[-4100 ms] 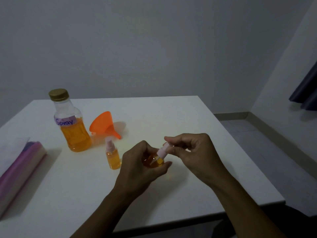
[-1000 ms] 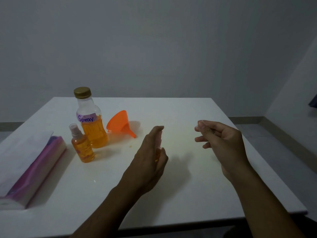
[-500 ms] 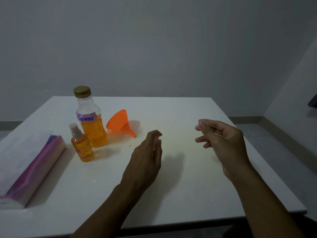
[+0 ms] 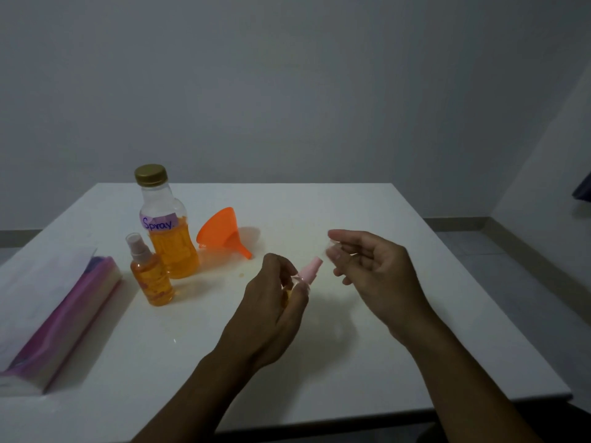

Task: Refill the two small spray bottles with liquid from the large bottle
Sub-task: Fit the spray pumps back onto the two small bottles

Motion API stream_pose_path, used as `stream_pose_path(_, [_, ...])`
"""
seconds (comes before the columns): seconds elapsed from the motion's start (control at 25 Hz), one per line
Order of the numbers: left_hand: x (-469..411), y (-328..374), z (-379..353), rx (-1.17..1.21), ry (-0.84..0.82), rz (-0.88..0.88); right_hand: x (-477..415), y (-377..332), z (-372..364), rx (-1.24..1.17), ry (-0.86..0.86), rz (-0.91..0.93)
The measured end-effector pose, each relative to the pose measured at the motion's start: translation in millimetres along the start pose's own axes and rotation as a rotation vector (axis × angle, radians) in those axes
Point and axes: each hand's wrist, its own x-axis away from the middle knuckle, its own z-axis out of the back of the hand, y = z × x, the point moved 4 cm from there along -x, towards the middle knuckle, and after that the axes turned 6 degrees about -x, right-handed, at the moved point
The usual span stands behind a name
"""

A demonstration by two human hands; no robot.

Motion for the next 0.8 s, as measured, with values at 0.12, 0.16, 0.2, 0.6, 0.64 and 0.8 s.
stream_pose_path(0.12, [0.8, 1.4, 1.2, 0.049, -0.045, -0.022, -0.4, 0.2, -9.9, 0.007, -0.025, 0.023])
stream_pose_path(0.16, [0.8, 1.6, 0.9, 0.066, -0.065, -0.028, -1.3, 0.4, -9.0, 0.001, 0.003, 0.028])
stream_pose_path(0.2, [1.2, 1.4, 0.8, 0.071, -0.078, -0.04, -2.5, 0.6, -6.3, -0.01, 0.041, 0.03])
stream_pose_path(0.6, [-0.4, 4.1, 1.6, 0.164, 0.011, -0.047, 3.5, 1.9, -7.0, -0.018, 0.075, 0.101])
stream_pose_path(0.64, [-0.6, 3.5, 2.3, 0.165, 0.014, -0.04, 4.6, 1.2, -9.2, -0.029, 0.087, 0.114])
stream_pose_path(0.8, [0.5, -2.0, 8.1, 0.144, 0.002, -0.031, 8.4, -1.8, -17.9, -0.006, 0.056, 0.179])
